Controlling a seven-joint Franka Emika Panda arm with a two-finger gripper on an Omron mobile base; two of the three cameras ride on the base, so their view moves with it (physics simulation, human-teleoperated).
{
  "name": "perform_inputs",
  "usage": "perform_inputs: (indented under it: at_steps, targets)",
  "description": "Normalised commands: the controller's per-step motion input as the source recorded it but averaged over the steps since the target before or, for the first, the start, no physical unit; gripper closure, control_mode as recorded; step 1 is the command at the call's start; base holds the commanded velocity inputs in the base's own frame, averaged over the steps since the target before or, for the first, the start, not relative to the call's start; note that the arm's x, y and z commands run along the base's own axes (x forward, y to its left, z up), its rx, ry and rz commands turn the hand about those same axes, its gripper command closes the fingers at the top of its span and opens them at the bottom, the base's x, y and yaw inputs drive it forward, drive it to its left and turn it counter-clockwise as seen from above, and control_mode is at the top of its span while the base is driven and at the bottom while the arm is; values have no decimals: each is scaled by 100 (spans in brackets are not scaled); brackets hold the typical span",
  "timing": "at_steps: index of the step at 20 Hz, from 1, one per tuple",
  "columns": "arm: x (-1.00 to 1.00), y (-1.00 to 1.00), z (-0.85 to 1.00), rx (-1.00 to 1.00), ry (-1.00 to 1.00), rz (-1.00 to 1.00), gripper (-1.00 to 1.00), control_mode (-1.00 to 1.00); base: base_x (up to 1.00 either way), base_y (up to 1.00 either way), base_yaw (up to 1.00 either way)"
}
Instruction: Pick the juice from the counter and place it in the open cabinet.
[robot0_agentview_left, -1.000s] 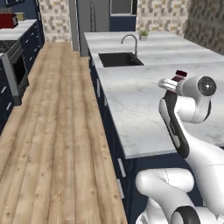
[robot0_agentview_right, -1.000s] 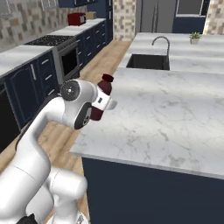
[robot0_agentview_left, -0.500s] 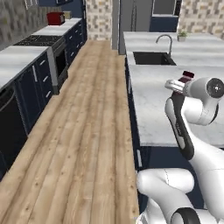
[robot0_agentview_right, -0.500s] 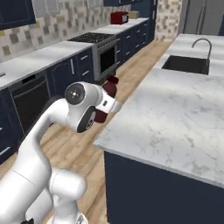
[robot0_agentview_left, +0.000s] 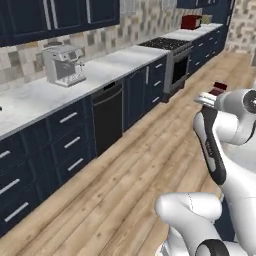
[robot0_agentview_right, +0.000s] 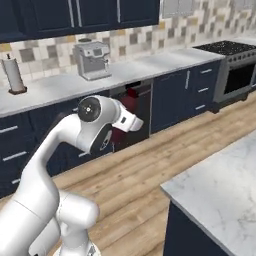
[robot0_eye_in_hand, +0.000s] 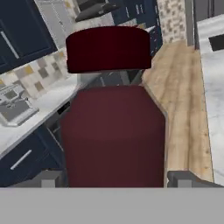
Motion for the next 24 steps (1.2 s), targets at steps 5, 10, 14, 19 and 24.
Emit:
perform_inputs:
  at_steps: [5,10,14,19,24]
  targets:
    - [0,0,0,0,0,0,100,100,0,0,63]
    - [0,0,0,0,0,0,100,100,1,0,55]
    - [0,0,0,0,0,0,100,100,5,0,52]
    - [0,0,0,0,0,0,100,100,74,-10,50]
    - [0,0,0,0,0,0,100,100,95,-54,34]
